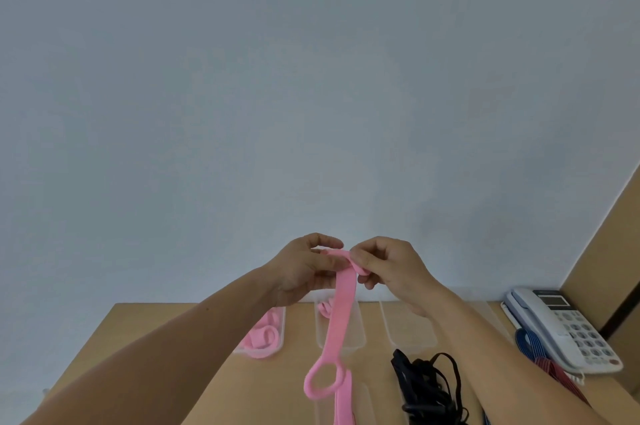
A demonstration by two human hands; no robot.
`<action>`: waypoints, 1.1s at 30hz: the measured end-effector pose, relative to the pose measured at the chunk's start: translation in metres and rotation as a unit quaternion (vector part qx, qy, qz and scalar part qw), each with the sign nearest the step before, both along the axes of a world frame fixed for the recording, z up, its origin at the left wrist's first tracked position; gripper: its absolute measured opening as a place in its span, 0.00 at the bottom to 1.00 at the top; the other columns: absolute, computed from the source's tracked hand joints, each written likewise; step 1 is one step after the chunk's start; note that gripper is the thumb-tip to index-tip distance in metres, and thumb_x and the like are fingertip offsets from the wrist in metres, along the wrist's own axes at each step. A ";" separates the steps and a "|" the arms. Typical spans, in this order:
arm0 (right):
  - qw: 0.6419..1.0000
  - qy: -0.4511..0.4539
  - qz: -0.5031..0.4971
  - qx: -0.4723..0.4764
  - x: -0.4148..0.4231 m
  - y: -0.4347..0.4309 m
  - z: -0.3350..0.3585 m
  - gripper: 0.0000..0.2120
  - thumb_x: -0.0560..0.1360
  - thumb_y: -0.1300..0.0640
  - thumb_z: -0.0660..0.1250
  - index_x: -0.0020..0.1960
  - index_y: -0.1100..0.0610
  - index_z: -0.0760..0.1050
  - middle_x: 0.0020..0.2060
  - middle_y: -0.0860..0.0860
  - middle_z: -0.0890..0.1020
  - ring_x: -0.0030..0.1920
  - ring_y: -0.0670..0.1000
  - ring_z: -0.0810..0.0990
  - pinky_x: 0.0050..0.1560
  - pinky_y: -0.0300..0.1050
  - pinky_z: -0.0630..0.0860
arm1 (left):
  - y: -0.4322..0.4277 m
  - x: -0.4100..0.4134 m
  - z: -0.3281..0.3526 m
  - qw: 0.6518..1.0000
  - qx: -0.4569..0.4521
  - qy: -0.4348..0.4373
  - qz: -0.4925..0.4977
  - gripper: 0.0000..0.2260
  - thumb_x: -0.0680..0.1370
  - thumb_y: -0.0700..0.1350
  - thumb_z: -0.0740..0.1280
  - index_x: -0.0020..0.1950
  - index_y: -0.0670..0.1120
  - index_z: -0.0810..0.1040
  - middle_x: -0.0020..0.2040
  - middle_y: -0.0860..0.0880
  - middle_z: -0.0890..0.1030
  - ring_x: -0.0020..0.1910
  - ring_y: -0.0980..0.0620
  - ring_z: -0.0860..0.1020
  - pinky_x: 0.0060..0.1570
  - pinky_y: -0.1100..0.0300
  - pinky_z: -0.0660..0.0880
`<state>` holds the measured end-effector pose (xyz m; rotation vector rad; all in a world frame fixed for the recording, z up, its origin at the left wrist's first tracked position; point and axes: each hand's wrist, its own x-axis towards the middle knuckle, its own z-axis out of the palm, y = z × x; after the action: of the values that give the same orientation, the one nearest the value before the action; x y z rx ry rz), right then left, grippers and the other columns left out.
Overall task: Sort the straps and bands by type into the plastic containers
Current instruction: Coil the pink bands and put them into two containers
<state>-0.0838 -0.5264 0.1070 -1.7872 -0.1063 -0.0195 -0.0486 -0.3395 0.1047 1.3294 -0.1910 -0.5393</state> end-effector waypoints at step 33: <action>1.000 0.023 -0.006 -0.002 0.000 0.001 0.002 0.15 0.79 0.51 0.66 0.49 0.64 0.79 0.38 0.56 0.83 0.34 0.53 0.80 0.35 0.44 0.74 | 0.004 0.002 0.002 0.999 0.002 -0.021 -0.026 0.13 0.74 0.26 0.67 0.55 0.38 0.74 0.42 0.44 0.83 0.41 0.45 0.83 0.44 0.53 0.82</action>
<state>-0.0834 -0.5250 0.1088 -1.7918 -0.0615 0.0136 -0.0467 -0.3357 0.1072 1.3431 -0.2603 -0.5557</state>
